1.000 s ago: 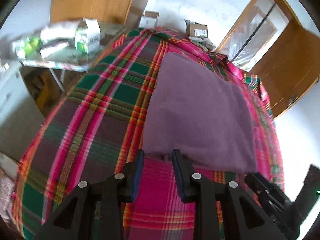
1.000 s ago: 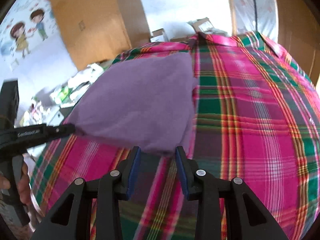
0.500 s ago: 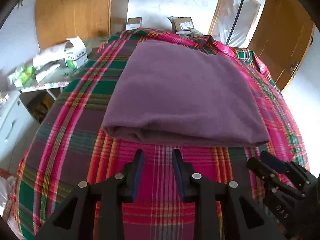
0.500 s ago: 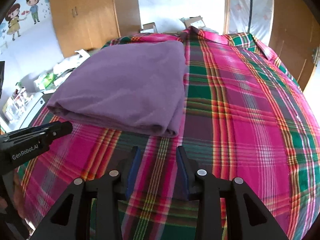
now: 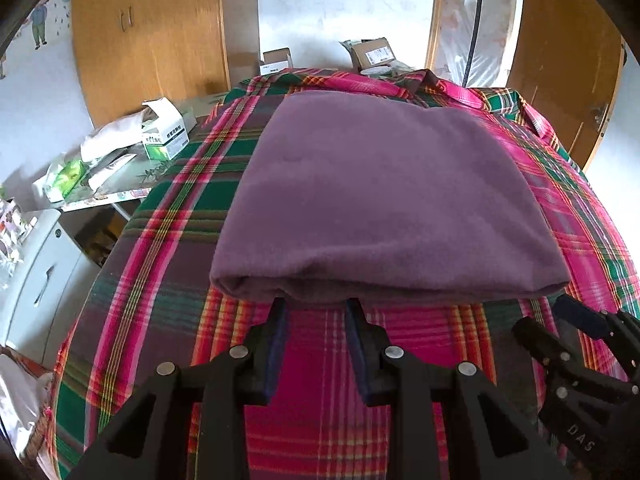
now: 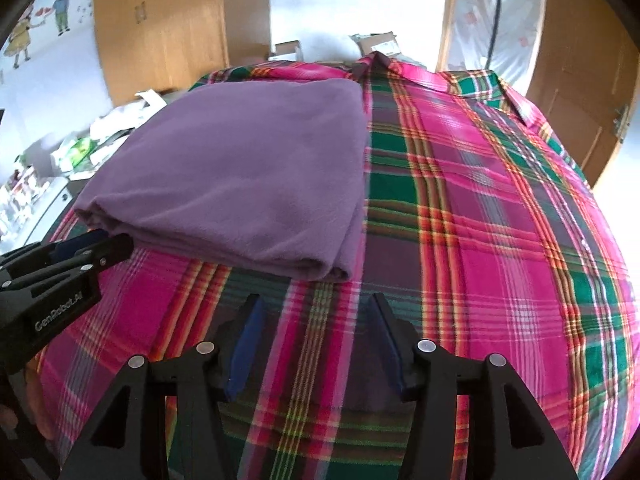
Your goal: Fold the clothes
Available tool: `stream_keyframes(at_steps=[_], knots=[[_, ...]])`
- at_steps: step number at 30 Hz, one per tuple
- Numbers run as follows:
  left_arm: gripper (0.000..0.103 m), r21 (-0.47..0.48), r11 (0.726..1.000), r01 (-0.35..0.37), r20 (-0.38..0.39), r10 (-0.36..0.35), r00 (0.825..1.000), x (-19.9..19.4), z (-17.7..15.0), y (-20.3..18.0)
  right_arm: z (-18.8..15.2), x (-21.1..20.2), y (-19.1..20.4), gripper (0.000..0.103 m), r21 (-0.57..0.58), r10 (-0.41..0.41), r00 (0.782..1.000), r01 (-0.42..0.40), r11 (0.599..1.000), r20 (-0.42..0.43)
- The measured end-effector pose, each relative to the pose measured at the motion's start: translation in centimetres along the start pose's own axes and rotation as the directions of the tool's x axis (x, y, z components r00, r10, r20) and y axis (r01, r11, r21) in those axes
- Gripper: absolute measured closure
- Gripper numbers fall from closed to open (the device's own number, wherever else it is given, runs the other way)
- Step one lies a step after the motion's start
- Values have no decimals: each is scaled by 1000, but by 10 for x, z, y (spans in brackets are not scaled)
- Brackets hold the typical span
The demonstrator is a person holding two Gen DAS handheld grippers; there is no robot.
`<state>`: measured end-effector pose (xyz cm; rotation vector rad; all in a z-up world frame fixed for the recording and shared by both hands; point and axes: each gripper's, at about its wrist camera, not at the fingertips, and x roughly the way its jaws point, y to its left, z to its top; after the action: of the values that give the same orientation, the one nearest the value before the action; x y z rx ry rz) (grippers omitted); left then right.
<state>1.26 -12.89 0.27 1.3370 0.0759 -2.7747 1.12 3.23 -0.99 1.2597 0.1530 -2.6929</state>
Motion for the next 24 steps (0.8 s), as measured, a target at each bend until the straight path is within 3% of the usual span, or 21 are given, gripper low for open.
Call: stream_keyframes(at_steps=[3, 4, 24], knots=[[66, 6, 1000, -6, 16, 6, 1000, 2, 0, -1, 3, 3, -4, 31, 22, -29, 1000, 29, 999, -7], [65, 9, 1000, -7, 18, 7, 1000, 3, 1, -1, 4, 4, -6, 30, 31, -35, 999, 36, 999, -11], [59, -8, 1000, -23, 15, 23, 1000, 5, 4, -3, 6, 8, -13, 29, 37, -27, 999, 28, 999, -17]])
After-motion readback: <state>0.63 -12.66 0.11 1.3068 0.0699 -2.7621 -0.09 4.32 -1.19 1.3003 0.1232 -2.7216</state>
